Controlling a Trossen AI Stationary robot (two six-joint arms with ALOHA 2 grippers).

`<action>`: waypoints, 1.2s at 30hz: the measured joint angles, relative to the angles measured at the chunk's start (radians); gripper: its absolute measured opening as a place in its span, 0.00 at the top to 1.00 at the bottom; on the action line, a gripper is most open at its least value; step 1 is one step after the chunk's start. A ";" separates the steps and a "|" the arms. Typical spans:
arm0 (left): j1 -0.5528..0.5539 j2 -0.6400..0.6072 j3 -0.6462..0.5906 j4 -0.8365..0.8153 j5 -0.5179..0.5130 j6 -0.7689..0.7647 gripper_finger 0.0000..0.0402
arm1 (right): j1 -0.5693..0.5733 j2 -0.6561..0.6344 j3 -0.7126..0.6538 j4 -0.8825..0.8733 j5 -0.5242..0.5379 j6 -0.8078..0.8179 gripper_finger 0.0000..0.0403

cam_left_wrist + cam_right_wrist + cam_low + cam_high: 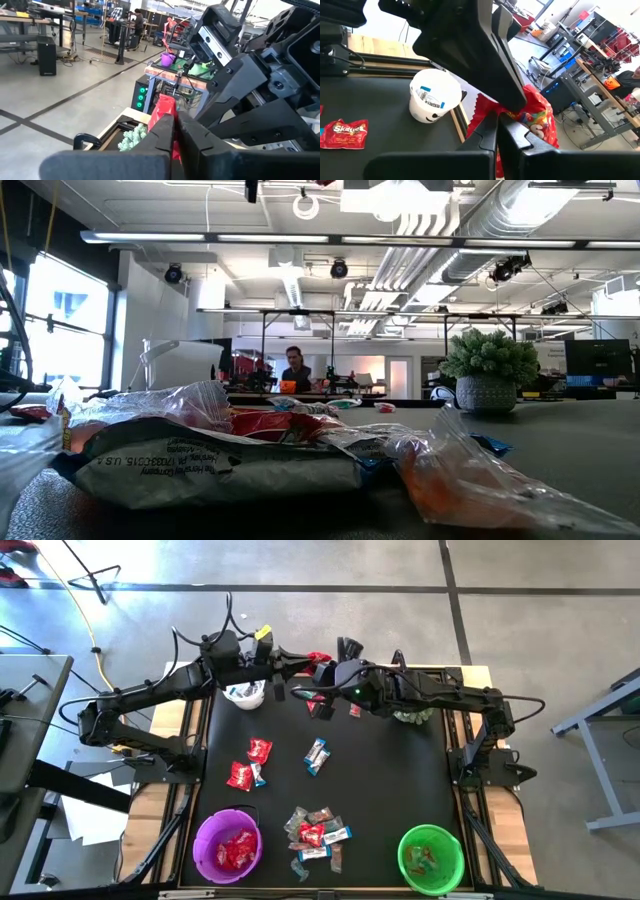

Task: Sort candy
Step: Put the red candy into the violet bucket

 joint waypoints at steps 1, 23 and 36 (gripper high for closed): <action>0.000 0.000 0.000 0.000 -0.001 -0.001 1.00 | 0.000 0.000 0.000 0.000 -0.001 0.000 1.00; 0.001 0.000 -0.001 -0.001 -0.003 -0.009 1.00 | 0.003 -0.012 0.000 -0.061 0.087 0.120 0.70; 0.001 0.000 -0.001 -0.113 0.023 -0.008 1.00 | -0.021 -0.012 0.000 -0.299 0.080 0.373 0.62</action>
